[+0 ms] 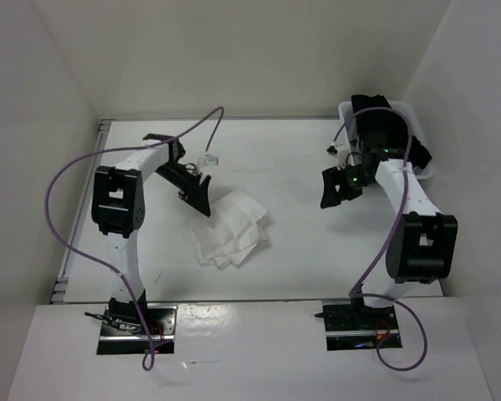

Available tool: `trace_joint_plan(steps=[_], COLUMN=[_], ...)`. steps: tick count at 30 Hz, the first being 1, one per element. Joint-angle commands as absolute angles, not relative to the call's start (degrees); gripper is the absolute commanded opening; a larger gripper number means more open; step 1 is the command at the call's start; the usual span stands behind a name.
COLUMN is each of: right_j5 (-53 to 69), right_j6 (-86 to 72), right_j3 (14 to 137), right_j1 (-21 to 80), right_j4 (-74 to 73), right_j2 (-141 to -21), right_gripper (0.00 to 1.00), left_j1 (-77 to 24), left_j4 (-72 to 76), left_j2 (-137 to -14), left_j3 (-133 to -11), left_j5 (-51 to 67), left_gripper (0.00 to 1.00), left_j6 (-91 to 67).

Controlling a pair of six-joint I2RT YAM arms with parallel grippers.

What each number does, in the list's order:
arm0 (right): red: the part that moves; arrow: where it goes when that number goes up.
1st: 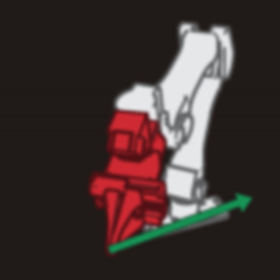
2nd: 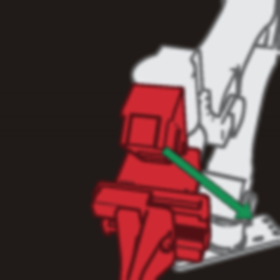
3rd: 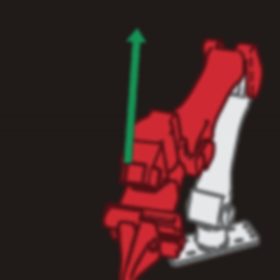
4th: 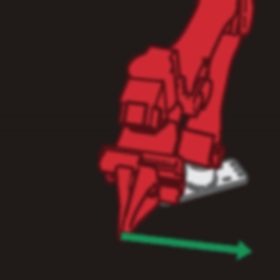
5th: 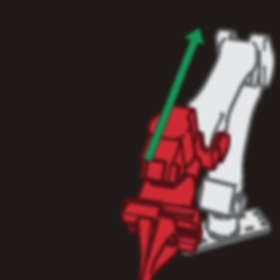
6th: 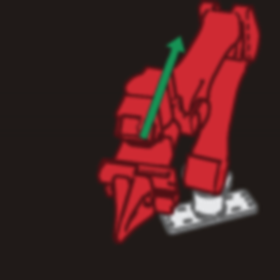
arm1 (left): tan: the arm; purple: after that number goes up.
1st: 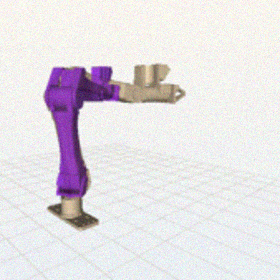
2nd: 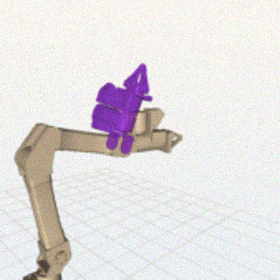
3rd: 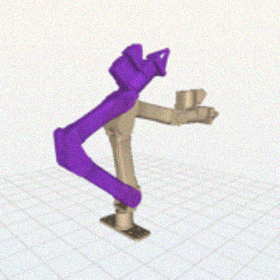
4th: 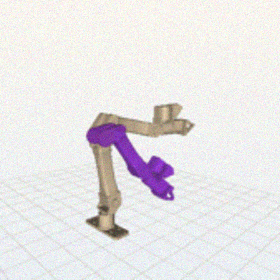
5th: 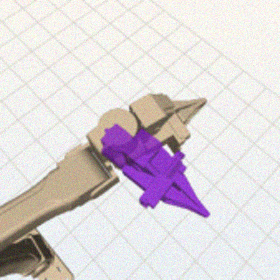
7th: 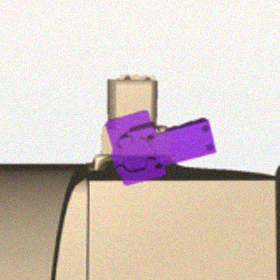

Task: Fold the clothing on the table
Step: Fold the skirt

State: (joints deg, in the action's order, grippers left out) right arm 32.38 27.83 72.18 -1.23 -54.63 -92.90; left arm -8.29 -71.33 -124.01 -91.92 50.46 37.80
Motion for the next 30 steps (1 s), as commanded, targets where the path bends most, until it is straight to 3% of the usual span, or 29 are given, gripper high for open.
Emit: trace_joint_plan(steps=[1,3,5,10,17,22,27,30], right_j5=[35.2,35.2,34.2,30.1,18.7,13.6,16.0,17.0], right_j6=[28.3,27.8,25.8,20.8,10.9,9.6,11.2,12.4], right_j3=[71.7,70.4,68.1,61.7,51.6,50.0,47.3,46.0], right_j1=[-5.6,-7.7,-9.8,-15.5,-23.9,-23.9,-23.9,-23.9], right_j4=[-53.0,-53.0,-50.6,-43.2,-28.8,-26.7,-24.6,-24.1], right_j2=[-84.4,-79.2,-73.6,-62.8,-51.9,-51.3,-47.7,-46.2], right_gripper=[0.75,0.78,0.81,0.99,0.99,0.99,0.99,0.99], left_j1=[-5.2,-3.3,-1.4,8.7,22.7,29.7,34.9,36.6], left_j4=[-74.1,-71.1,-65.8,-47.8,-33.5,-28.2,-20.4,-22.6], left_j2=[-113.9,-107.7,-100.4,-80.4,-67.2,-64.1,-59.7,-59.7], left_j3=[-99.8,-102.2,-101.1,-82.2,-61.5,-56.0,-51.5,-51.9], left_j5=[47.2,45.0,41.6,30.8,22.5,18.3,10.3,15.3], left_gripper=[0.86,0.96,1.0,1.0,1.0,1.0,1.0,1.0], left_j6=[34.6,29.9,24.3,11.8,4.9,3.5,0.1,3.1])
